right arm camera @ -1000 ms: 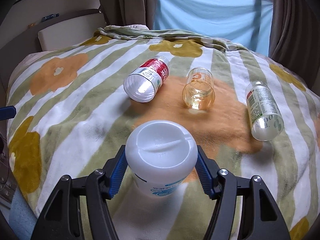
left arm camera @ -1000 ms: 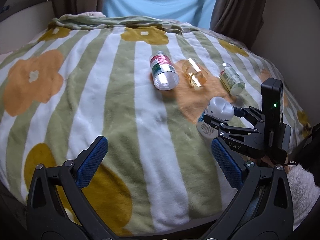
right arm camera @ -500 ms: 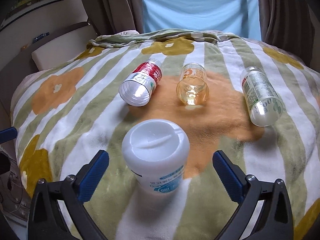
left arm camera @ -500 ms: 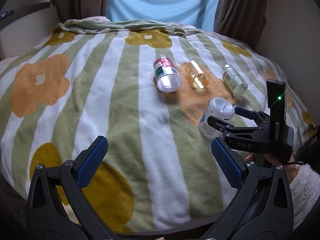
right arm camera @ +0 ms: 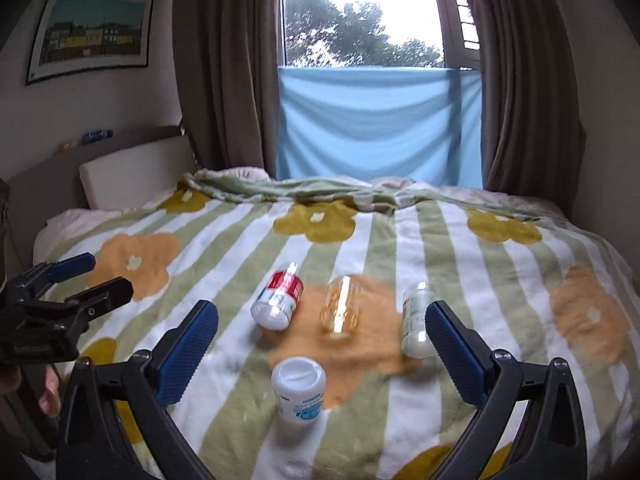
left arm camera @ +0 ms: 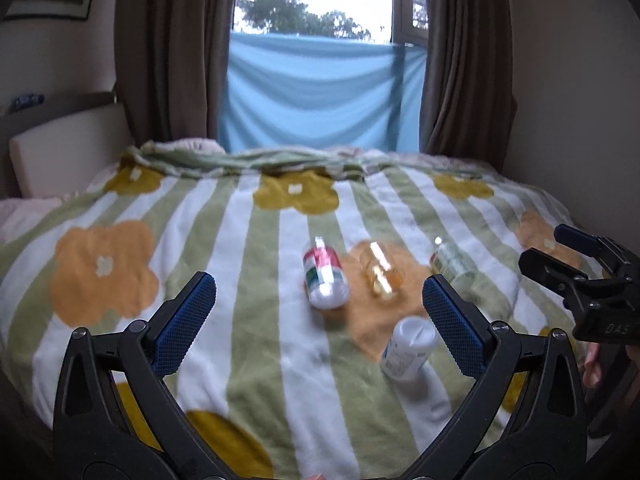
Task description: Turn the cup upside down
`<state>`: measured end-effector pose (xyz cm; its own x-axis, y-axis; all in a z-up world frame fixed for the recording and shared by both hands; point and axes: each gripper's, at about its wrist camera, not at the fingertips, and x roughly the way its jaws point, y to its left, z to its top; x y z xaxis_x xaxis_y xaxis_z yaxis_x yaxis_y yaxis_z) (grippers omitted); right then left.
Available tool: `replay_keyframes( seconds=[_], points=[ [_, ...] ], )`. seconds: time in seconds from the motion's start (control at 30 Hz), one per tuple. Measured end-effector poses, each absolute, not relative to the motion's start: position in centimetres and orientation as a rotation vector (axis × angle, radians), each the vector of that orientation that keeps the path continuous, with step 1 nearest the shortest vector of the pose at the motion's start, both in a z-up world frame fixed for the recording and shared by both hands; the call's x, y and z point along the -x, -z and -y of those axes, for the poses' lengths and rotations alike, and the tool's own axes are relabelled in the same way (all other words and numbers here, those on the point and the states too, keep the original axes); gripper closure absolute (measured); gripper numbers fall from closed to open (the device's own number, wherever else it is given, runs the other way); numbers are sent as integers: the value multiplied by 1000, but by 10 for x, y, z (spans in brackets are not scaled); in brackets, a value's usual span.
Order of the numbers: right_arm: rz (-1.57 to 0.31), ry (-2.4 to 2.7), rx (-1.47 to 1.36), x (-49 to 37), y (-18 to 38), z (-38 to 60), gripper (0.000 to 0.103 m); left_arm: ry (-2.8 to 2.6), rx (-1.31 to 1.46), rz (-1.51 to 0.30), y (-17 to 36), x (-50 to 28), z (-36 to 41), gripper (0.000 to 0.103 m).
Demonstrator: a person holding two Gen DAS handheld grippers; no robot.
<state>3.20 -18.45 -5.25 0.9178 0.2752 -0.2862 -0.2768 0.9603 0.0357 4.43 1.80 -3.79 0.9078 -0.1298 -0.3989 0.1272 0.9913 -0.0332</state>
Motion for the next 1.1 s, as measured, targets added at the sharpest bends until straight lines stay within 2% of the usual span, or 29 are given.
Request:
replay_keyframes(
  seconds=[0.2,0.57,1.1],
  points=[
    [-184,-69,44,-4,25,191,0,136,-17,-279,-1,-29,-10,0],
    [-108,-31,21,9,25,196,0,114,8,-248,9,-14,-11,0],
    [-104,-18,30,9,23,197,0,119,-2,-225,3,-10,-5,0]
  ],
)
